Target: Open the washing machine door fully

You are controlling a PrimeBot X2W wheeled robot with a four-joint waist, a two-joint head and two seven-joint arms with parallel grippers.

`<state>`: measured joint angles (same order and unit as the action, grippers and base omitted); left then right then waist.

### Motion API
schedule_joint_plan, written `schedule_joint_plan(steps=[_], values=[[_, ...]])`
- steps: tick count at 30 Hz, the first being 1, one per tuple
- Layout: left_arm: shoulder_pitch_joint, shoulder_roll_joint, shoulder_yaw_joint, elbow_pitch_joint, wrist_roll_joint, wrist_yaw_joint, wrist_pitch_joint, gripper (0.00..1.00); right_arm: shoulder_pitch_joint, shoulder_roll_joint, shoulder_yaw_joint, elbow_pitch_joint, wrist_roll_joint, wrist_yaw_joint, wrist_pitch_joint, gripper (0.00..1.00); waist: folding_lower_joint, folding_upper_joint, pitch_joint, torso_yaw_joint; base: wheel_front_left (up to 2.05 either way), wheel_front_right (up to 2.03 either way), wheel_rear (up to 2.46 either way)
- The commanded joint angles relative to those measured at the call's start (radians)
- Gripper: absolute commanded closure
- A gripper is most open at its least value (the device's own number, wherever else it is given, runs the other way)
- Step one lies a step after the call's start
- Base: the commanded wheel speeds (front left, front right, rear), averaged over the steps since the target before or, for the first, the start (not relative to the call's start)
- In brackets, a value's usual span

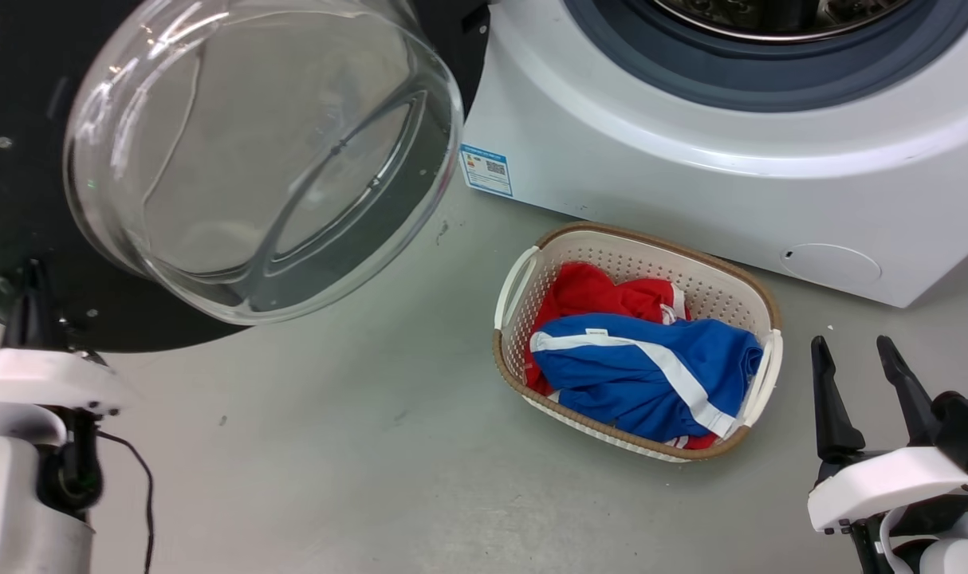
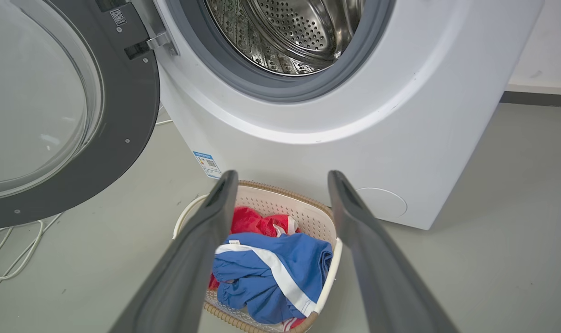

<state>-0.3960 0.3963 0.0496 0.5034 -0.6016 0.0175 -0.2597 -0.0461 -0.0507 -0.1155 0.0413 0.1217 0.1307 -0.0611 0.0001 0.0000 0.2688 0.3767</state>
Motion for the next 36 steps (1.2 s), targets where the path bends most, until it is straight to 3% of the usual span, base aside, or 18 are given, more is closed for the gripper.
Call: schedule_joint_plan(steps=[1,6,12,21,30,31,33,34,35,36], values=[[-0.026,0.015,0.015,0.022,0.001,-0.003,-0.006,1.0,-0.014,0.001,0.004,0.003,-0.006,0.0,-0.007,0.0,-0.0001,0.0,0.002,-0.007,0.0,0.0,0.0],[-0.05,0.024,0.04,0.071,0.018,-0.015,-0.007,1.0,-0.014,0.001,0.009,0.013,0.003,0.0,-0.016,0.0,-0.0001,0.0,-0.005,-0.023,0.0,0.0,0.0],[0.006,-0.016,0.078,0.035,0.062,-0.007,-0.007,1.0,-0.003,0.001,0.007,0.027,0.014,0.0,-0.029,0.0,-0.0001,0.0,-0.03,-0.032,0.0,0.0,0.0],[0.169,-0.105,0.079,-0.149,0.171,0.017,-0.006,1.0,0.028,0.001,0.004,0.046,0.028,0.0,-0.046,0.0,-0.0001,0.0,-0.109,-0.031,0.0,0.0,0.0],[0.336,-0.183,-0.015,-0.319,0.224,0.026,0.027,1.0,0.066,0.001,-0.002,0.059,0.044,0.0,-0.059,0.0,-0.0001,0.0,-0.188,-0.045,0.0,0.0,0.0],[0.352,-0.189,-0.027,-0.335,0.226,0.028,0.036,0.96,0.071,0.001,-0.001,0.062,0.045,0.0,-0.059,0.0,-0.0001,0.0,-0.198,-0.049,0.0,0.0,0.0],[0.373,-0.197,-0.05,-0.365,0.233,0.026,0.054,0.6,0.076,0.001,0.0,0.064,0.048,0.0,-0.062,0.0,-0.0001,0.0,-0.215,-0.059,0.0,0.0,0.0],[0.384,-0.204,-0.062,-0.378,0.235,0.022,0.063,0.47,0.078,0.001,0.002,0.064,0.049,0.0,-0.063,0.0,-0.0001,0.0,-0.222,-0.066,0.0,0.0,0.0],[0.394,-0.206,-0.074,-0.392,0.238,0.019,0.072,0.17,0.081,0.001,0.003,0.064,0.049,0.0,-0.064,0.0,-0.0001,0.0,-0.228,-0.073,0.0,0.0,0.0],[0.397,-0.204,-0.084,-0.402,0.244,0.02,0.079,0.0,0.084,0.001,0.005,0.064,0.05,0.0,-0.064,0.0,-0.0001,0.0,-0.234,-0.081,0.0,0.0,0.0]])
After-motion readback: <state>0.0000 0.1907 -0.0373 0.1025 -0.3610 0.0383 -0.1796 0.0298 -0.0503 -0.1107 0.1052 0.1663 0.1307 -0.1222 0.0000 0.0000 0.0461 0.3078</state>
